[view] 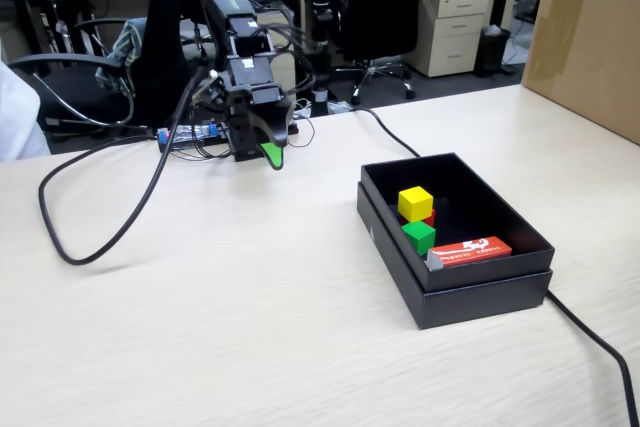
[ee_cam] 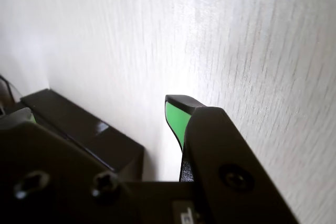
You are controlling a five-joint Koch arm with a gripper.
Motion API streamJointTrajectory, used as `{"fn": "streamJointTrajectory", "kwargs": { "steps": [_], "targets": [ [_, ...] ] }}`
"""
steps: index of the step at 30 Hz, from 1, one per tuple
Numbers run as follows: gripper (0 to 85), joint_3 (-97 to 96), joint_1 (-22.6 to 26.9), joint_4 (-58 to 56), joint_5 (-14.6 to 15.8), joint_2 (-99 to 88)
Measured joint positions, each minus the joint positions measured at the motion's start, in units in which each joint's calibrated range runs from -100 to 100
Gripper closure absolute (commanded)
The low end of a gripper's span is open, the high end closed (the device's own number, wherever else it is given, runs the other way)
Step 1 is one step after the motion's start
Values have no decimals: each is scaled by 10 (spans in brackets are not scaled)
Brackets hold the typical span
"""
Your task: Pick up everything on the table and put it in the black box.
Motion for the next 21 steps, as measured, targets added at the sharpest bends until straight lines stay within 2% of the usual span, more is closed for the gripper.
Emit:
{"fn": "streamJointTrajectory", "kwargs": {
  "steps": [7,12,21],
  "targets": [
    [342,-162,-18,138,-28,-3],
    [342,-266,-21,293,-46,-12],
    [359,-295,-33,319,-48,-10]
  ]
}}
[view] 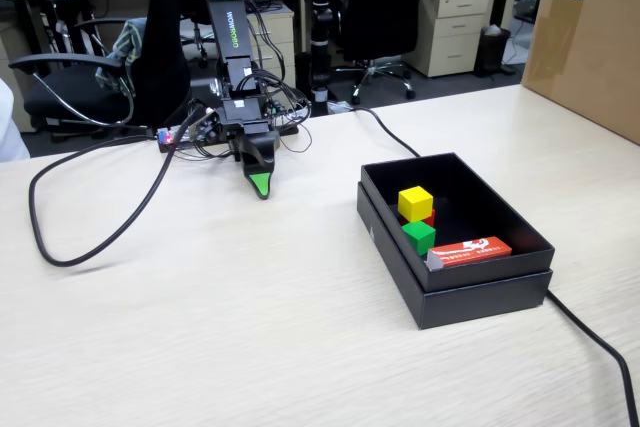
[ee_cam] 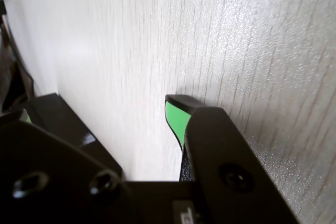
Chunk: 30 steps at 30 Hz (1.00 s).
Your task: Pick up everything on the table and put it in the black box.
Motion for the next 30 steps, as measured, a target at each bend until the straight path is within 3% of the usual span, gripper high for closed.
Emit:
{"fn": "streamJointTrajectory", "kwargs": {
  "steps": [30],
  "targets": [
    [359,-1,-4,-1,-1,0]
  ]
}}
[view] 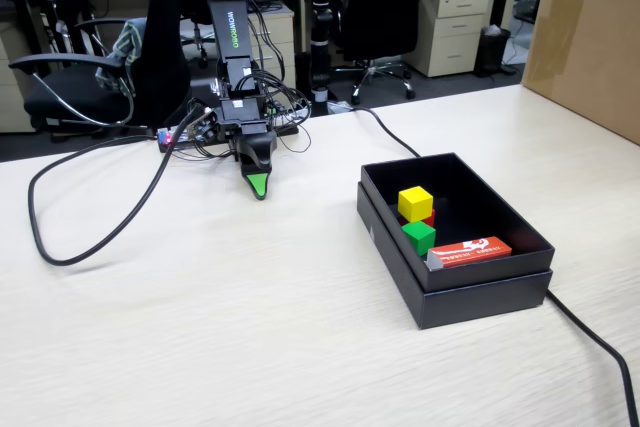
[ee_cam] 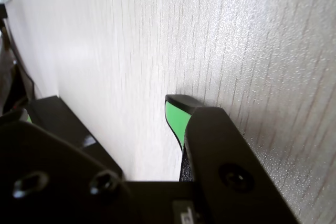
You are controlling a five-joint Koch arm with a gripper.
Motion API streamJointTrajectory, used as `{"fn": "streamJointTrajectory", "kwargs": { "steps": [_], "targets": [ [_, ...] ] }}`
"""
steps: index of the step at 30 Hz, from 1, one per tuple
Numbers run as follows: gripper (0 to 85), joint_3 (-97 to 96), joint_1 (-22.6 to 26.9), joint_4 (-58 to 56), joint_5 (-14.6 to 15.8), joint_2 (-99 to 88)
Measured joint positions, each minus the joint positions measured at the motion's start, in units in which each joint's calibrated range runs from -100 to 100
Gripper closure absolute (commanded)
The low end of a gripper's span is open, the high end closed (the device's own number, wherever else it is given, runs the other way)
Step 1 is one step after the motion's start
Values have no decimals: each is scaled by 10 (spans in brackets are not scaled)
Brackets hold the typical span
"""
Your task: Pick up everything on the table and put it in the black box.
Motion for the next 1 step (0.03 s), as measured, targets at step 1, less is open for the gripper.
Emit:
{"fn": "streamJointTrajectory", "kwargs": {
  "steps": [1],
  "targets": [
    [359,0,0,0,0,0]
  ]
}}
